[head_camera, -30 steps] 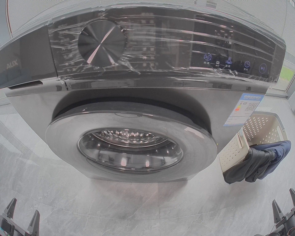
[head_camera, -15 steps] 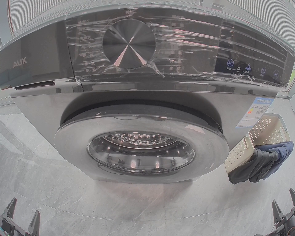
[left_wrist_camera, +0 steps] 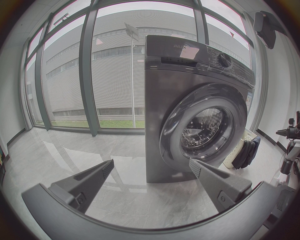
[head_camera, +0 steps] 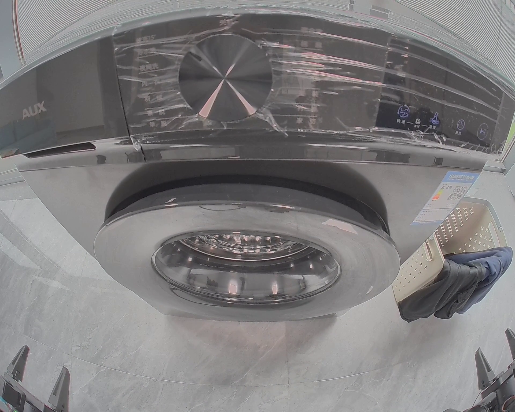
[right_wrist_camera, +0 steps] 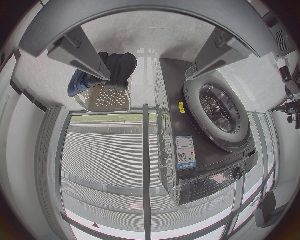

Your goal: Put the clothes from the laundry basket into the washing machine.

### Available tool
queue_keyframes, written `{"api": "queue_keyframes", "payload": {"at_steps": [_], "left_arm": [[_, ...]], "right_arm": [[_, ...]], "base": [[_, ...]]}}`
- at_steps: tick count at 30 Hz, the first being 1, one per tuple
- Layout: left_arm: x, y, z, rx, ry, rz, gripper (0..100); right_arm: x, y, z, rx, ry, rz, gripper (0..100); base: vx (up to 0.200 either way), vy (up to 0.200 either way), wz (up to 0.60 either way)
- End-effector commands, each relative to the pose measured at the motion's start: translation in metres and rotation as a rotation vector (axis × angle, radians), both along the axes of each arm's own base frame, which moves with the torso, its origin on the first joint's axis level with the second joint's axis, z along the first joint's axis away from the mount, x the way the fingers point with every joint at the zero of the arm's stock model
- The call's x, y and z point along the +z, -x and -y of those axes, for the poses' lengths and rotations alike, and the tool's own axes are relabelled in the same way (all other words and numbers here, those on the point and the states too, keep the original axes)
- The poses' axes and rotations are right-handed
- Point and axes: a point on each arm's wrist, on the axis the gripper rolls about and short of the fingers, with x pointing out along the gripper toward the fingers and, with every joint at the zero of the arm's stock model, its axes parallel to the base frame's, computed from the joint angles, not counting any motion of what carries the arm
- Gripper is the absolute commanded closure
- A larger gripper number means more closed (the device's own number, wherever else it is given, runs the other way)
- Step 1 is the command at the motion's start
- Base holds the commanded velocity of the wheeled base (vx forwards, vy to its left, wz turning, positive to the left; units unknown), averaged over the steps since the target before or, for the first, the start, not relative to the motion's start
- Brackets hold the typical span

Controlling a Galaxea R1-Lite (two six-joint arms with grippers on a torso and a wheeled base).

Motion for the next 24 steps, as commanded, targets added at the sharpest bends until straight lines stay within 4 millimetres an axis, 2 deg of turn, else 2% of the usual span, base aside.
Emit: {"api": "queue_keyframes", "payload": {"at_steps": [1,6,24], "left_arm": [[-0.0052,0.0001,0.0,0.0,0.003,0.001,0],[-0.0052,0.0001,0.0,-0.001,-0.001,0.001,0],[-0.0052,0.0001,0.0,-0.001,0.002,0.001,0]], "right_arm": [[-0.005,-0.0009,0.0,-0.002,0.002,-0.011,0],[-0.0053,-0.0009,0.0,0.001,0.0,-0.014,0],[-0.0046,-0.0006,0.0002,-0.007,-0.028,-0.004,0]], "base": [[0.0,0.2,0.0],[0.0,0.2,0.0],[0.0,0.0,0.0]]}}
